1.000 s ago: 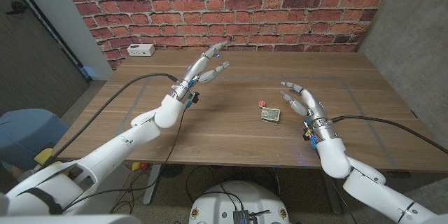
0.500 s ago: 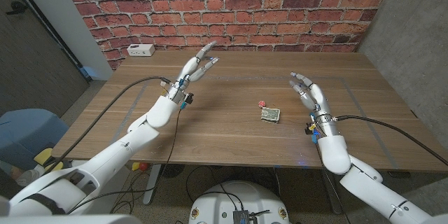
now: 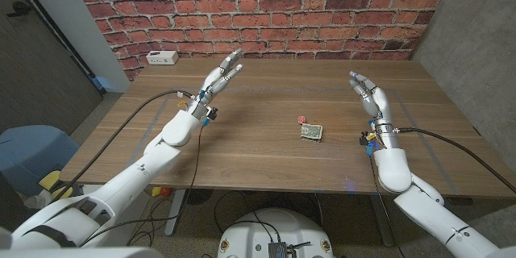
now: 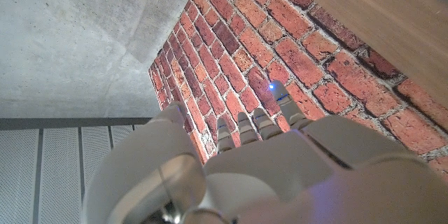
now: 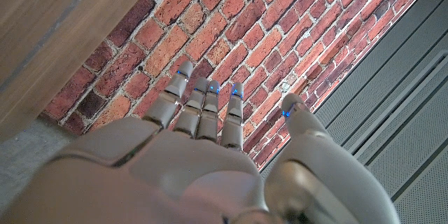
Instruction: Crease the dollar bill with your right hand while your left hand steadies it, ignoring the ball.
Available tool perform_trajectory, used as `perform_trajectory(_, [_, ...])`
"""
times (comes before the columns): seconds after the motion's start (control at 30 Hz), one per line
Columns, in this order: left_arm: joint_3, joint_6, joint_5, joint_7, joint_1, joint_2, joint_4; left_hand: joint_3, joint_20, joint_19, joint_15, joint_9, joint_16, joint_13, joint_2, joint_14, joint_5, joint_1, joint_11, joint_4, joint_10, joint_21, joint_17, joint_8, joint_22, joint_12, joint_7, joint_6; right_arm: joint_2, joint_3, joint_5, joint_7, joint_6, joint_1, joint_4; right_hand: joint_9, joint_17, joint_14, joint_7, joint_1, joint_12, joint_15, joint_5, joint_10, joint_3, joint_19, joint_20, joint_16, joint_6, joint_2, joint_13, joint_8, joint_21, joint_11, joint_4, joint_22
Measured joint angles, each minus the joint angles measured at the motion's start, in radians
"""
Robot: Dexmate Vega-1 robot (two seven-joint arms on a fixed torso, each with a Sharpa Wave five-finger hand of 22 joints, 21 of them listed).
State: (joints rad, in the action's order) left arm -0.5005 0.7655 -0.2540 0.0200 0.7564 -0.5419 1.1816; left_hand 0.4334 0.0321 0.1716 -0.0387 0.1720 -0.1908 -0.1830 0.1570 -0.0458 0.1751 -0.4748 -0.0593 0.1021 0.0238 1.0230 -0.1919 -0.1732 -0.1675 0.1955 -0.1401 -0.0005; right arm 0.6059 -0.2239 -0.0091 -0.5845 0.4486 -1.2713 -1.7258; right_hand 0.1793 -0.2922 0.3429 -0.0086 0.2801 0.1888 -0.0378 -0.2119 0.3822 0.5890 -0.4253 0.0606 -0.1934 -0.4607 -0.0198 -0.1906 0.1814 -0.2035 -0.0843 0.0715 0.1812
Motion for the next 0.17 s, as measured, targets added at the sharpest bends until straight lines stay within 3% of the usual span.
perform_trajectory(0.1, [0.004,-0.007,-0.026,0.025,-0.008,0.011,-0.027,0.005,0.0,0.0,0.002,0.0,0.0,0.002,0.021,-0.012,0.006,0.021,0.007,0.016,0.021,-0.013,0.001,0.005,0.0,0.0,0.009,-0.027,-0.008,0.012,0.012,0.012,0.004,0.014,0.004,0.0,0.004,0.0,0.0,0.001,0.0,0.0,0.0,0.0,0.002,0.0,0.0,0.0,0.0,-0.001,0.0,0.0,0.0,0.0,0.002,0.0])
perform_trajectory(0.17, [0.006,-0.024,-0.049,0.04,-0.013,0.019,-0.042,0.007,0.0,0.0,0.004,0.0,0.0,0.002,0.027,-0.019,0.006,0.027,0.011,0.018,0.03,-0.02,0.002,0.008,0.0,-0.007,0.015,-0.046,-0.018,0.014,0.022,0.022,0.015,0.03,0.012,0.0,0.015,0.011,0.0,0.02,0.002,0.011,-0.007,0.005,0.02,-0.008,0.007,0.0,0.0,-0.02,0.0,0.0,-0.002,0.005,0.02,0.0])
